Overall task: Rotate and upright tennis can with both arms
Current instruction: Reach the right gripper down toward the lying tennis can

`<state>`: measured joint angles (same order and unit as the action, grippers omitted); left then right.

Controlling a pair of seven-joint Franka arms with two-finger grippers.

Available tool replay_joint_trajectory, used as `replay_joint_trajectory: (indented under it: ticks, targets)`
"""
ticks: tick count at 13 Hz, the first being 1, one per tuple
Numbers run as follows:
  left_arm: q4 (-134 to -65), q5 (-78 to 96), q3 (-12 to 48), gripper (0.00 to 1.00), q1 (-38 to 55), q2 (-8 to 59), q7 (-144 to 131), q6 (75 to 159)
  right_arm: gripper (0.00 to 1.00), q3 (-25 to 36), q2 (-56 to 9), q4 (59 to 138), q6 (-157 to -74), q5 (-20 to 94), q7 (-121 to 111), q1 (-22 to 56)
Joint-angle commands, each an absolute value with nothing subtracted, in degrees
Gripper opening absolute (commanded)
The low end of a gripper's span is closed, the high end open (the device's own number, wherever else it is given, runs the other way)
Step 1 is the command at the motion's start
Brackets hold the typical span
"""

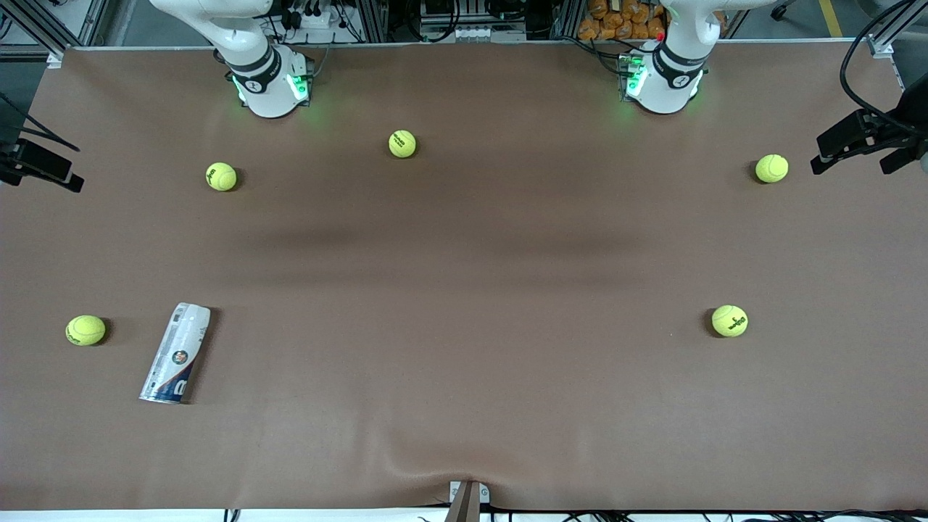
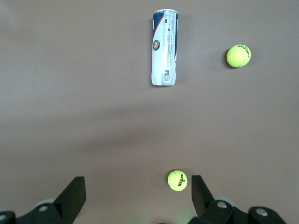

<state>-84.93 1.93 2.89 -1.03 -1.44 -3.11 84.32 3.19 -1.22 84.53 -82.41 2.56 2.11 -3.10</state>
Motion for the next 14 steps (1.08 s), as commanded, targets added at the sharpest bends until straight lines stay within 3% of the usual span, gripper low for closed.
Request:
replay_joint_trajectory:
  ticks: [1,7,14]
  targets:
    - [-86.90,0.97,3.51,1.00,-1.23,-2.89,-4.13,83.59,1.00,2.81,-1.32,84.64,-82.35,2.64,2.81,-3.16]
    - [-86.04,0.79,3.43,1.00,-1.14,-2.46,-4.13,83.85,1.00,2.90,-3.24,84.81,-85.24,2.64,2.72,-3.16]
    - [-86.04,0.97,3.43,1.00,-0.97,-2.29,-4.13,83.94,1.00,2.90,-14.40,86.39,-95.70,2.64,2.64,-2.99]
